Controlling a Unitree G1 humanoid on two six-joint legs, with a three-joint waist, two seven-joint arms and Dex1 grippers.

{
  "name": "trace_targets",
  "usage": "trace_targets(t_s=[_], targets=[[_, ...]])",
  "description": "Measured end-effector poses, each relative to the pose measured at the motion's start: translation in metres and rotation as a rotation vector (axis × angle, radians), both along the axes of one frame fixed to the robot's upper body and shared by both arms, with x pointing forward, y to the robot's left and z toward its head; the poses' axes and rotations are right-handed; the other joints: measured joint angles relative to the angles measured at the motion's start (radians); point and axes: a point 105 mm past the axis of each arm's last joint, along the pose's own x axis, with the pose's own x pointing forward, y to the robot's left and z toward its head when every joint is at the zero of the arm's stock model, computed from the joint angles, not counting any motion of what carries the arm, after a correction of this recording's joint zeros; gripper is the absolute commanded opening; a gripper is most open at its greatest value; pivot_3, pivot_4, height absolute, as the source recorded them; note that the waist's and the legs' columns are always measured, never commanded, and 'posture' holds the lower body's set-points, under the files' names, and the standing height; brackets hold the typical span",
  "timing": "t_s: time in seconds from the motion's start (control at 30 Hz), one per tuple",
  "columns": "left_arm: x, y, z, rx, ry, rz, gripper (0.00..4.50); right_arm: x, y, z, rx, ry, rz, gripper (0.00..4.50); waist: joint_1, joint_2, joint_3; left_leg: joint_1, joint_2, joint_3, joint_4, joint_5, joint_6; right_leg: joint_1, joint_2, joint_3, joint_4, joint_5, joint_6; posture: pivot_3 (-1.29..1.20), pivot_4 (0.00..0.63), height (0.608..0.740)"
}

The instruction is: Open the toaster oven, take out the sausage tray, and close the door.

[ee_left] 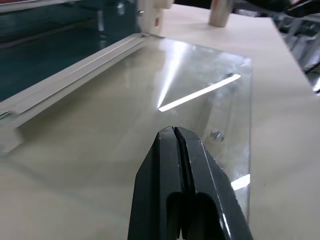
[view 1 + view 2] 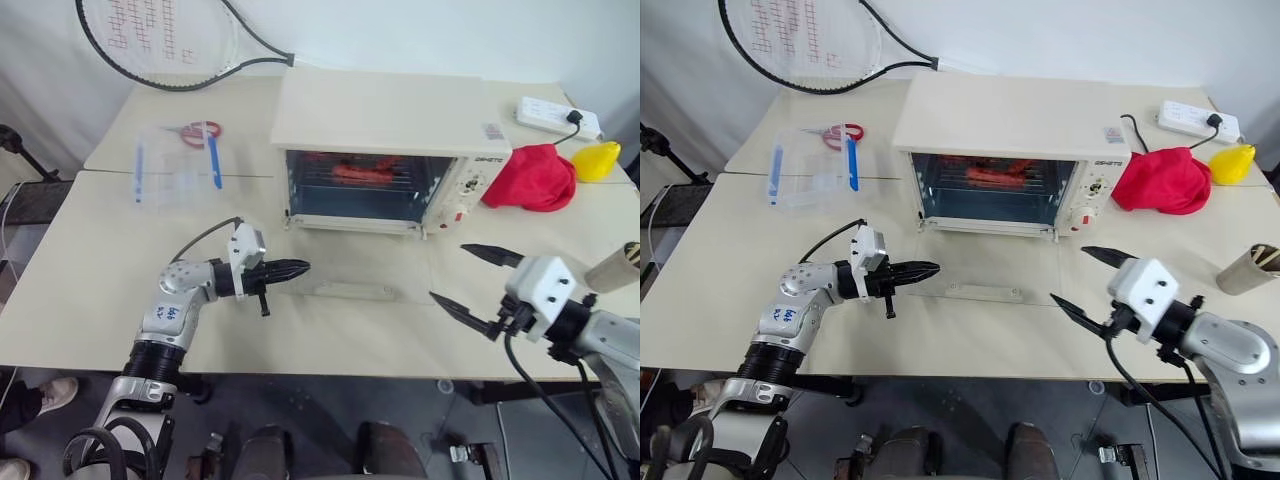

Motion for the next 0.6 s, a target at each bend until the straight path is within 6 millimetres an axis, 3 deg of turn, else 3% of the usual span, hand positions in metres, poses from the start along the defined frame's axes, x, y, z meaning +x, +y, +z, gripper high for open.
trace_targets(t_s=[0.1,0.3,0.37,0.4,0.47,0.6], targets=[[-0.010,0.008,0.013,-0.089,-0.040,0.035,0.85,0.032,0.037,0.010,-0.026,-0.090,-0.024,4.50,-0.006,0.000,0.000,-0.001,0.001,-0.006,0.000,0.001,-0.001,-0.002,0.001,-0.001,0.002,0.000,0.000,0.00,0.150,0.740],[-0.037,0.038,0.030,-0.127,-0.082,0.173,2.69,0.085,0.057,0.014,-0.204,-0.284,-0.169,4.50,0.000,0.000,0.000,-0.005,-0.002,-0.007,-0.002,0.000,-0.001,-0.006,-0.003,-0.002,0.003,0.000,-0.001,0.00,0.150,0.740],[-0.042,0.040,0.032,-0.136,-0.080,0.201,3.24,0.094,0.064,0.013,-0.264,-0.323,-0.178,4.50,0.001,0.000,0.000,-0.006,-0.002,-0.007,-0.001,0.000,-0.001,-0.006,-0.004,-0.003,0.003,0.000,-0.001,0.00,0.150,0.740],[-0.044,0.041,0.033,-0.140,-0.079,0.208,3.54,0.097,0.067,0.011,-0.302,-0.343,-0.175,4.31,0.001,0.000,0.000,-0.006,-0.002,-0.008,-0.001,0.000,-0.001,-0.006,-0.004,-0.003,0.003,0.000,-0.001,0.00,0.150,0.740],[-0.046,0.045,0.035,-0.148,-0.076,0.246,3.55,0.107,0.076,0.010,-0.351,-0.381,-0.175,3.88,-0.003,0.000,0.000,-0.006,-0.002,-0.007,-0.001,0.001,-0.001,-0.006,-0.003,-0.003,0.003,0.000,-0.001,0.00,0.150,0.740],[-0.047,0.045,0.036,-0.166,-0.068,0.279,3.55,0.123,0.087,0.005,-0.405,-0.427,-0.188,2.60,-0.019,0.000,0.000,-0.006,-0.001,-0.007,-0.001,0.002,-0.002,-0.007,-0.002,-0.003,0.004,0.000,-0.001,0.00,0.150,0.740]])
